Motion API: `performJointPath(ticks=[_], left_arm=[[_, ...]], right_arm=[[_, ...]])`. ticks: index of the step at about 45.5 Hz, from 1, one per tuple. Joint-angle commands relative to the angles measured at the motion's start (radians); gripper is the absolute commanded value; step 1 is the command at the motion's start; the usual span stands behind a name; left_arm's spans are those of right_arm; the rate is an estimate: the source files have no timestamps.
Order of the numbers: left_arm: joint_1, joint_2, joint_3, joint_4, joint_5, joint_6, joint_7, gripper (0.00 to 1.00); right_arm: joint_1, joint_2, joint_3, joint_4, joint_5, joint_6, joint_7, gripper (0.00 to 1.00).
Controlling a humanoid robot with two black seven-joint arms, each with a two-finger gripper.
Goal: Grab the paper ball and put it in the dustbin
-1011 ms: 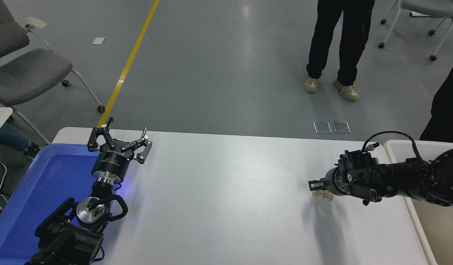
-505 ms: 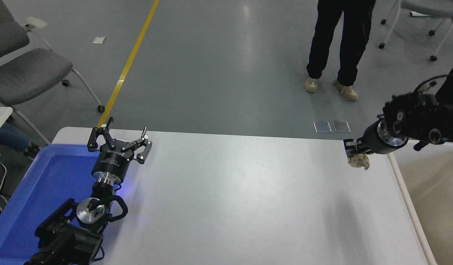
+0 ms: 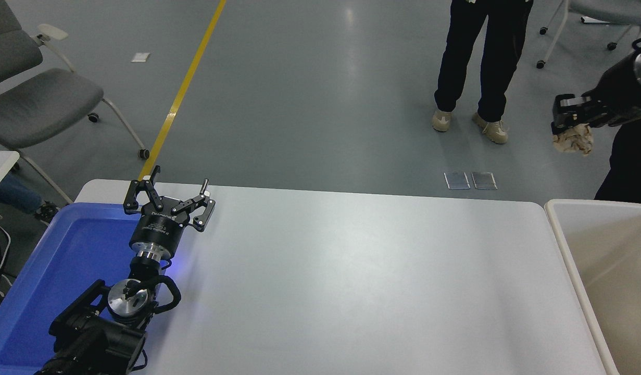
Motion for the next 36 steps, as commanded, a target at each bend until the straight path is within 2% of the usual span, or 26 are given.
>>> performJointPath(ticks=[1, 6, 10, 15, 19, 24, 29, 36], left_arm=[[0.0, 0.0, 0.0, 0.0, 0.0, 0.0, 0.0, 0.99], [0.0, 0.0, 0.0, 0.0, 0.0, 0.0, 0.0, 0.99], [0.0, 0.0, 0.0, 0.0, 0.0, 0.0, 0.0, 0.99], [0.0, 0.0, 0.0, 0.0, 0.0, 0.0, 0.0, 0.99], [0.0, 0.0, 0.0, 0.0, 0.0, 0.0, 0.0, 0.99], [0.0, 0.0, 0.0, 0.0, 0.0, 0.0, 0.0, 0.99], [0.0, 0.0, 0.0, 0.0, 0.0, 0.0, 0.0, 0.99], [0.0, 0.0, 0.0, 0.0, 0.0, 0.0, 0.0, 0.99]], right_arm=[[-0.112, -0.105, 0.034, -0.236, 0.066, -0.028, -0.002, 0.0], [-0.316, -0.085, 0.106, -0.481, 0.256, -0.158, -0.005, 0.0], [-0.498, -0.053, 0.171, -0.688, 0.411, -0.192, -0.01, 0.0], [-0.747, 0.025, 0.278, -0.903, 0.572, -0.25, -0.02, 0.0], [-0.957, 0.088, 0.424, -1.006, 0.667, -0.376, -0.031, 0.0], [-1.114, 0.18, 0.628, -1.021, 0.684, -0.561, -0.034, 0.0], [-1.233, 0.27, 0.859, -1.021, 0.693, -0.684, -0.039, 0.0], [-1.335, 0.353, 1.1, -1.018, 0.693, -0.72, -0.047, 0.0]])
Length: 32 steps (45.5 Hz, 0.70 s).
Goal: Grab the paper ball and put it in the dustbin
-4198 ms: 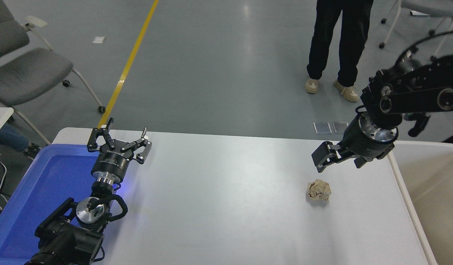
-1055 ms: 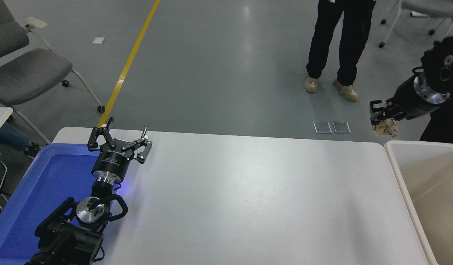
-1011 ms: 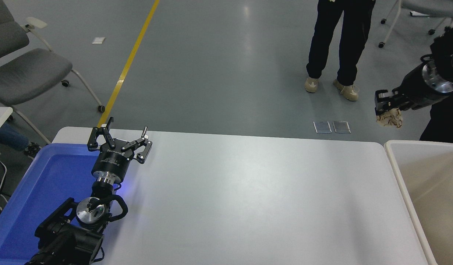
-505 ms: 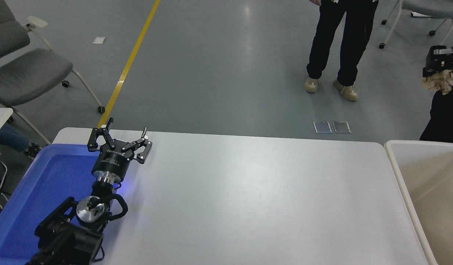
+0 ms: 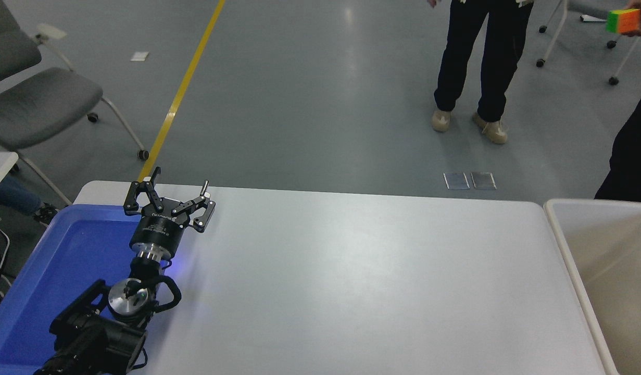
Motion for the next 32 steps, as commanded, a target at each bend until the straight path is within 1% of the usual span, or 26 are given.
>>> performJointPath(ticks=[1, 4, 8, 14, 23, 25, 26, 27, 29, 32], left_arm=[[0.0, 0.0, 0.0, 0.0, -0.001, 0.001, 0.0, 0.99], [0.0, 0.0, 0.0, 0.0, -0.001, 0.0, 0.0, 0.99], [0.0, 0.0, 0.0, 0.0, -0.001, 0.001, 0.0, 0.99], [0.0, 0.0, 0.0, 0.0, -0.001, 0.0, 0.0, 0.99], [0.0, 0.0, 0.0, 0.0, -0.001, 0.0, 0.0, 0.99], [0.0, 0.0, 0.0, 0.0, -0.001, 0.001, 0.0, 0.99], [0.0, 0.0, 0.0, 0.0, -0.001, 0.001, 0.0, 0.99], [0.0, 0.0, 0.0, 0.0, -0.001, 0.0, 0.0, 0.99], [0.0, 0.0, 0.0, 0.0, -0.001, 0.0, 0.0, 0.99], [0.0, 0.0, 0.0, 0.0, -0.001, 0.001, 0.0, 0.99]], right_arm=[[-0.263, 0.16, 0.407, -0.064, 0.057, -0.168, -0.011, 0.0], [-0.283, 0.19, 0.457, -0.059, 0.058, -0.192, -0.012, 0.0], [-0.293, 0.2, 0.525, -0.059, 0.06, -0.216, -0.015, 0.0], [-0.301, 0.212, 0.609, -0.058, 0.06, -0.22, -0.052, 0.0], [-0.303, 0.212, 0.661, -0.058, 0.06, -0.26, -0.055, 0.0], [-0.303, 0.212, 0.669, -0.058, 0.064, -0.263, -0.055, 0.02], [-0.303, 0.212, 0.672, -0.058, 0.07, -0.263, -0.055, 0.04], [-0.303, 0.212, 0.672, -0.058, 0.075, -0.263, -0.055, 0.08], [-0.303, 0.212, 0.672, -0.058, 0.086, -0.265, -0.055, 0.23], [-0.303, 0.212, 0.669, -0.058, 0.107, -0.266, -0.055, 0.39]])
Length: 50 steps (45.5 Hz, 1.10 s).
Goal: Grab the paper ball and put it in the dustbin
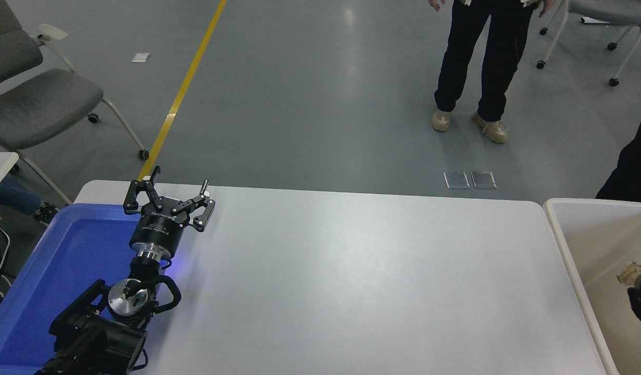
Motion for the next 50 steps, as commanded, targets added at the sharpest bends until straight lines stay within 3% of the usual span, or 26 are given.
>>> performJointPath(ticks=[1, 2, 4, 34, 50], left_arm=[[0.0, 0.0, 0.0, 0.0, 0.0, -0.001, 0.0, 0.99], [0.0, 0.0, 0.0, 0.0, 0.0, -0.001, 0.0, 0.99], [0.0, 0.0, 0.0, 0.0, 0.001, -0.001, 0.0, 0.99], [0.0, 0.0, 0.0, 0.0, 0.001, -0.001, 0.0, 0.99], [0.0, 0.0, 0.002, 0.0, 0.001, -0.001, 0.0, 0.99]], right_arm=[[-0.012, 0.008, 0.048, -0.001, 0.044, -0.023, -0.006, 0.46], [-0.012, 0.006, 0.048, -0.001, 0.05, -0.021, -0.006, 0.57], [-0.012, 0.005, 0.048, -0.001, 0.055, -0.02, -0.006, 1.0], [0.015, -0.043, 0.029, 0.008, 0.065, 0.0, -0.006, 1.0], [0.192, -0.09, -0.221, 0.17, 0.064, 0.025, -0.004, 1.0]])
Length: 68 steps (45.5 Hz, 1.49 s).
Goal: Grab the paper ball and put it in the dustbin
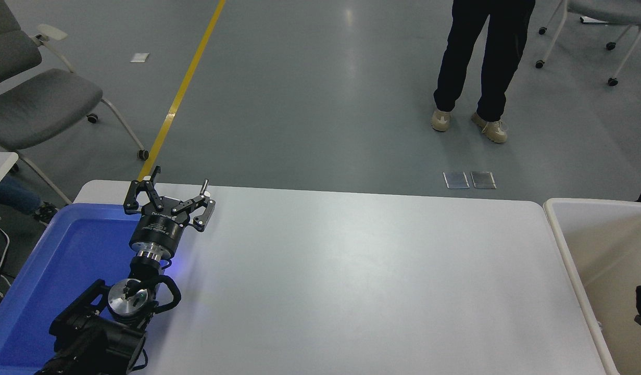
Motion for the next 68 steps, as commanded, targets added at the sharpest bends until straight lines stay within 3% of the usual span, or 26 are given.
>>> performJointPath(ticks=[1, 15, 26, 33, 42, 52, 68], left_arm=[[0.0, 0.0, 0.001, 0.0, 0.0, 0.0, 0.0, 0.99], [0.0, 0.0, 0.001, 0.0, -0.001, 0.0, 0.0, 0.99], [0.0, 0.0, 0.001, 0.0, 0.0, 0.0, 0.0, 0.99], [0.0, 0.0, 0.001, 0.0, 0.0, 0.0, 0.0, 0.99], [0.0, 0.001, 0.001, 0.0, 0.0, 0.0, 0.0, 0.99], [0.0, 0.0, 0.001, 0.0, 0.0, 0.0, 0.0, 0.99], [0.0, 0.0, 0.001, 0.0, 0.0, 0.0, 0.0, 0.99]], right_arm=[[0.105, -0.064, -0.165, 0.164, -0.001, 0.004, 0.001, 1.0], [0.311, -0.303, -0.22, 0.686, -0.011, -0.013, 0.001, 1.0], [0.427, -0.389, -0.289, 0.953, -0.028, -0.008, 0.003, 1.0], [0.506, -0.389, -0.324, 0.994, -0.024, -0.011, 0.004, 1.0], [0.465, -0.256, -0.256, 0.942, -0.008, -0.011, 0.017, 1.0], [0.251, -0.12, 0.106, 0.859, -0.005, 0.001, 0.026, 1.0], [0.113, 0.065, 0.456, 0.711, -0.001, 0.065, 0.026, 1.0]])
